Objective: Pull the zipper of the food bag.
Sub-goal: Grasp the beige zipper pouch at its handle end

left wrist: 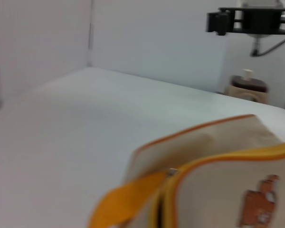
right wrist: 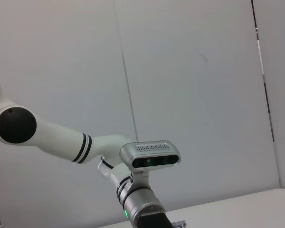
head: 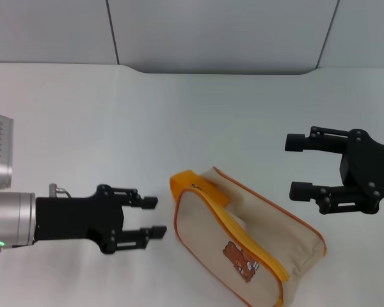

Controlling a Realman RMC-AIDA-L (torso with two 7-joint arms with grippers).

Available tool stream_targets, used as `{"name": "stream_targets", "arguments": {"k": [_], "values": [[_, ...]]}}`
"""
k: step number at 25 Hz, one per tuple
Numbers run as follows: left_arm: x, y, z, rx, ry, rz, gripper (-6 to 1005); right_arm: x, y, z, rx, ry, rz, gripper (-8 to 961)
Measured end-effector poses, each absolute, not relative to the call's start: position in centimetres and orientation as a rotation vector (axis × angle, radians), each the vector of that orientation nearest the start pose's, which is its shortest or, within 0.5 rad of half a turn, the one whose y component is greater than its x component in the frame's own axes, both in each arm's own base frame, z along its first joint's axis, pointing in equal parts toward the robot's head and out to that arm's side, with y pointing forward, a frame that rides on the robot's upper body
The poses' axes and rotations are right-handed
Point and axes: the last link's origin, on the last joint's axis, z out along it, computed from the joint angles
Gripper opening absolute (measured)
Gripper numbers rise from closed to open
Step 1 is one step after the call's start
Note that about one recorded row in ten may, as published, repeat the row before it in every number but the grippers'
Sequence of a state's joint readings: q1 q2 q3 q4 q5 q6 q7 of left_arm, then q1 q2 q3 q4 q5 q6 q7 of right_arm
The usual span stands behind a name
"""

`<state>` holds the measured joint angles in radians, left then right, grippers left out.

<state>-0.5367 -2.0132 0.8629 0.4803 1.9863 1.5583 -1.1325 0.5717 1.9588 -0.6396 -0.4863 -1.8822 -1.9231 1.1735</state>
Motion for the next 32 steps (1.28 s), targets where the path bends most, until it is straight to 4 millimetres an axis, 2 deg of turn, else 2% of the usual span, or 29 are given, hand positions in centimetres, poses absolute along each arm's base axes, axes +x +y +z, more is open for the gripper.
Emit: {"name": "stream_targets", "arguments": {"k": [3, 6, 9, 12, 17, 29, 32], "values": [[-27.9, 31.5, -2.5, -2.826, -0.352, -0.583, 562, 24.1, 30.6, 4.0, -2.850, 0.268, 1.107, 802], [-27.7, 32.2, -2.8, -2.789, -0.297, -0.559, 561, 24.1, 30.6, 4.0, -2.851, 0.268, 1.108, 798], [-27.3, 32.4, -3.2, -2.797, -0.260, -0.544, 560, 24.2, 30.5, 4.0, -2.850, 0.275, 1.109, 794], [-26.1, 32.6, -4.5, -2.884, -0.163, -0.498, 559, 24.4, 30.3, 4.0, -2.848, 0.284, 1.109, 791], [-25.3, 33.1, -5.0, -2.900, -0.081, -0.474, 557, 24.5, 30.2, 4.0, -2.842, 0.294, 1.111, 784], [-24.8, 33.3, -6.1, -2.933, 0.007, -0.425, 552, 24.5, 30.3, 4.1, -2.834, 0.293, 1.114, 768], [-24.8, 33.2, -6.2, -2.939, 0.013, -0.421, 458, 24.5, 30.4, 4.1, -2.834, 0.291, 1.112, 764]]}}
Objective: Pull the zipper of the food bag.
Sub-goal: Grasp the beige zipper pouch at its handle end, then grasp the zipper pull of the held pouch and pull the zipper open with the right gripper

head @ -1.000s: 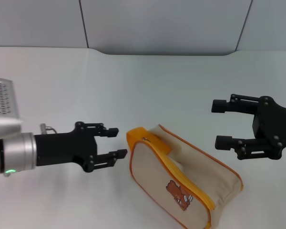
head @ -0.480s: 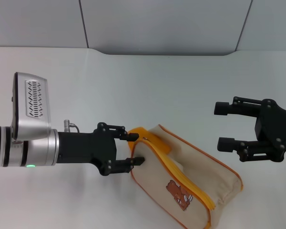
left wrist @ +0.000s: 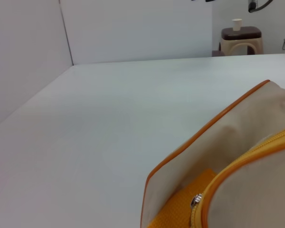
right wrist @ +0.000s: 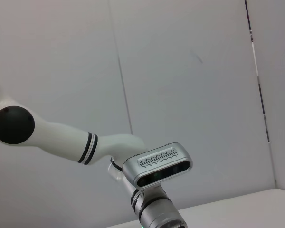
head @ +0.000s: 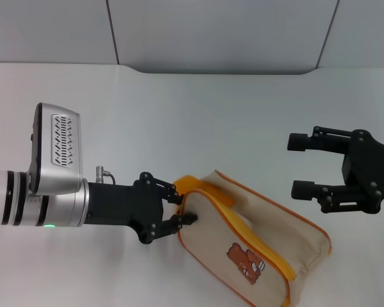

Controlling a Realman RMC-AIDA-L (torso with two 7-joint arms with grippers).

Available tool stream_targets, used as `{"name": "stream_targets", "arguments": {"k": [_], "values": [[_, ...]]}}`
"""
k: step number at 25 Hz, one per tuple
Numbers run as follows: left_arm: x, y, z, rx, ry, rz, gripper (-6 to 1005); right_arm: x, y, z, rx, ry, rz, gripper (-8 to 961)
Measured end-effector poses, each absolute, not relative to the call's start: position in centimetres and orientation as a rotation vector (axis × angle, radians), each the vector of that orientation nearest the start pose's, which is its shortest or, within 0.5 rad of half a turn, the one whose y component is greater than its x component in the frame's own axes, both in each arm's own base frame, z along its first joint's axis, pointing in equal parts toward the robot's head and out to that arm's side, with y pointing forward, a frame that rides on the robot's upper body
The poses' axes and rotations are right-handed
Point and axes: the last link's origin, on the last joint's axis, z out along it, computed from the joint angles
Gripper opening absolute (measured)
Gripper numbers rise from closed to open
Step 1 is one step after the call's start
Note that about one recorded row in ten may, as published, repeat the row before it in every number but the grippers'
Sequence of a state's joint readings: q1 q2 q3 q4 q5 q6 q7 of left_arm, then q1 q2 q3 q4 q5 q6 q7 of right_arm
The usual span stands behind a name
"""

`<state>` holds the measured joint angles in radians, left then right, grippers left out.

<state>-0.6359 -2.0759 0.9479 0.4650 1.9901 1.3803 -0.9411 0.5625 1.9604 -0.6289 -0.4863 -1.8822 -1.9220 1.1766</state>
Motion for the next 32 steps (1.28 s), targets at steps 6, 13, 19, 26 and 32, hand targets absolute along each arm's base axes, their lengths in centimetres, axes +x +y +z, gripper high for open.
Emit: {"name": "stream_targets", "arguments": {"k": [6, 13, 19, 26, 32], "values": [[-24.7, 33.3, -6.1, -2.929, 0.018, -0.431, 298, 24.4, 30.5, 4.1, -2.832, 0.289, 1.109, 756], [-24.7, 33.6, -5.5, -2.880, 0.035, -0.469, 218, 24.6, 31.0, 3.8, -2.792, 0.283, 1.080, 747], [-24.4, 34.3, -3.8, -2.797, 0.090, -0.517, 174, 23.9, 31.9, 3.2, -2.598, 0.086, 1.073, 739], [-22.7, 34.7, -1.7, -2.736, 0.185, -0.633, 124, 22.6, 32.9, 2.0, -2.469, -0.200, 1.032, 730], [-21.5, 34.8, -1.0, -2.719, 0.232, -0.692, 101, 22.2, 32.9, 0.3, -2.460, -0.390, 0.958, 677]]}}
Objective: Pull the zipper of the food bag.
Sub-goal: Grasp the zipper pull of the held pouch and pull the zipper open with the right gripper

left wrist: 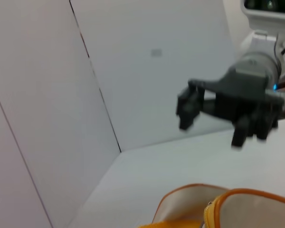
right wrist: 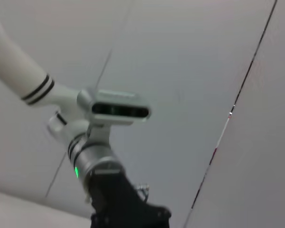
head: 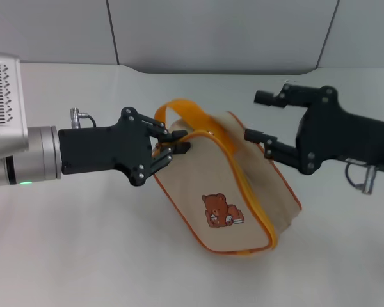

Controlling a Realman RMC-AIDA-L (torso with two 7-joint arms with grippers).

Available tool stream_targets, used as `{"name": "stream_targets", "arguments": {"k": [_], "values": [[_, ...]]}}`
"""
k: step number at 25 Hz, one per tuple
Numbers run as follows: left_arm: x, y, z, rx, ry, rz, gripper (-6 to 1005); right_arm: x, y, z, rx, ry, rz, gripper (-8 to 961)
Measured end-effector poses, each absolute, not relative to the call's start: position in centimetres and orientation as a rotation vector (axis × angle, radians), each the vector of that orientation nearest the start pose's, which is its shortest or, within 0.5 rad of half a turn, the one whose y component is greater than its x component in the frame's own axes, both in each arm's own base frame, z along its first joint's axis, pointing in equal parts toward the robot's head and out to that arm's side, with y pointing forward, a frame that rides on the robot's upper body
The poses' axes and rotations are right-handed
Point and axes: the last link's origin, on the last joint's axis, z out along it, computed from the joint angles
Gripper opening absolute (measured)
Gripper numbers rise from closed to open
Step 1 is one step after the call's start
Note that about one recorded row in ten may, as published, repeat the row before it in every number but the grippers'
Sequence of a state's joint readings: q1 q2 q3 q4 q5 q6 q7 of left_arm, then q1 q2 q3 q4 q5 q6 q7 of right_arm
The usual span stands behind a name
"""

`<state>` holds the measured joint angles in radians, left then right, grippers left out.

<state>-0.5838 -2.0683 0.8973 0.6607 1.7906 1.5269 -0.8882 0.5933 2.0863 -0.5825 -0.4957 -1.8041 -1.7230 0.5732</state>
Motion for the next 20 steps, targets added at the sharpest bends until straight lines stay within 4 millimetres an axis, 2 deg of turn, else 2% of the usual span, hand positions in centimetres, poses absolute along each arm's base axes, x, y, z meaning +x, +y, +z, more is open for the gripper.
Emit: {"name": "stream_targets", "arguments": {"k": [4, 10, 20], "values": [[-21.3, 34.7, -0.9, -2.723, 0.244, -0.711, 100, 22.4, 33.0, -0.4, -2.438, -0.429, 0.920, 494], [-21.3, 34.5, -0.7, -2.723, 0.260, -0.716, 98, 22.5, 33.2, -1.7, -2.382, -0.493, 0.871, 280], [-21.0, 34.5, -0.8, -2.733, 0.274, -0.724, 94, 22.3, 33.1, -3.9, -2.442, -0.577, 0.791, 283]]}}
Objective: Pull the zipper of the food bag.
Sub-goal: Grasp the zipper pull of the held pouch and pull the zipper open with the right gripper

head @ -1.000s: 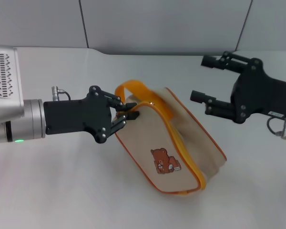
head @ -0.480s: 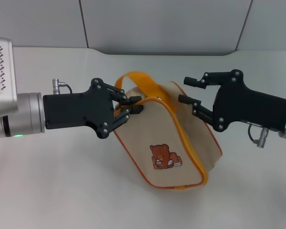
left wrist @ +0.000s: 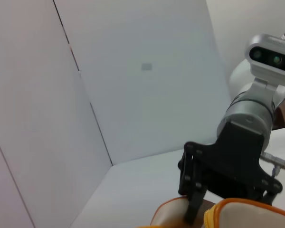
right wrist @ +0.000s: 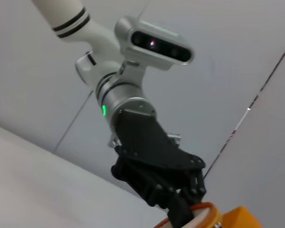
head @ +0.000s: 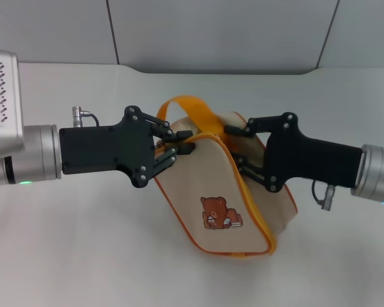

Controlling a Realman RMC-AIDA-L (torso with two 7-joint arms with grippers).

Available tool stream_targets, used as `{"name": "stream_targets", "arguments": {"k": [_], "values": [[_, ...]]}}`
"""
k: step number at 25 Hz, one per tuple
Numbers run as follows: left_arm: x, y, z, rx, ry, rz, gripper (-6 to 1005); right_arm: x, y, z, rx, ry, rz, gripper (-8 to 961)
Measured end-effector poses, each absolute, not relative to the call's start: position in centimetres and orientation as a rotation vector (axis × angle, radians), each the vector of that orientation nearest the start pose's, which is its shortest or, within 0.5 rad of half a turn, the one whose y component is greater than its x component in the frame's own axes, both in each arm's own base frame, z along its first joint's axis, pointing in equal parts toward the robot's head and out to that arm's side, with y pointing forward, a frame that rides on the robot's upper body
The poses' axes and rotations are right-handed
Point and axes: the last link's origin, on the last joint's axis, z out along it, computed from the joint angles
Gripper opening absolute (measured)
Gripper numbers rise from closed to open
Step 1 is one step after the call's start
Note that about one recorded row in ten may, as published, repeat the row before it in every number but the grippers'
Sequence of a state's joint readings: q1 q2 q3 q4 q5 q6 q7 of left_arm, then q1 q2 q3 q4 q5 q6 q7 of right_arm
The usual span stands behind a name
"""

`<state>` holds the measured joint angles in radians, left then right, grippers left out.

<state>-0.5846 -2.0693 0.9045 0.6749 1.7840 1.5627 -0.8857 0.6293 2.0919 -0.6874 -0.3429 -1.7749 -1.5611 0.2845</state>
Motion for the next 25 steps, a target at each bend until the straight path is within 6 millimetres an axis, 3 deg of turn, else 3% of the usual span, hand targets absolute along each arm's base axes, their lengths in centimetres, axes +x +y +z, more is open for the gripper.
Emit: {"name": "stream_targets", "arguments": {"k": [20, 25], "values": [[-20.6, 34.2, -0.8, -2.749, 0.302, -0.755, 87, 21.6, 33.4, -5.5, -2.310, -0.729, 0.741, 274], [-20.7, 34.1, -0.7, -2.746, 0.296, -0.759, 87, 21.4, 33.4, -5.9, -2.241, -0.792, 0.717, 168]]}}
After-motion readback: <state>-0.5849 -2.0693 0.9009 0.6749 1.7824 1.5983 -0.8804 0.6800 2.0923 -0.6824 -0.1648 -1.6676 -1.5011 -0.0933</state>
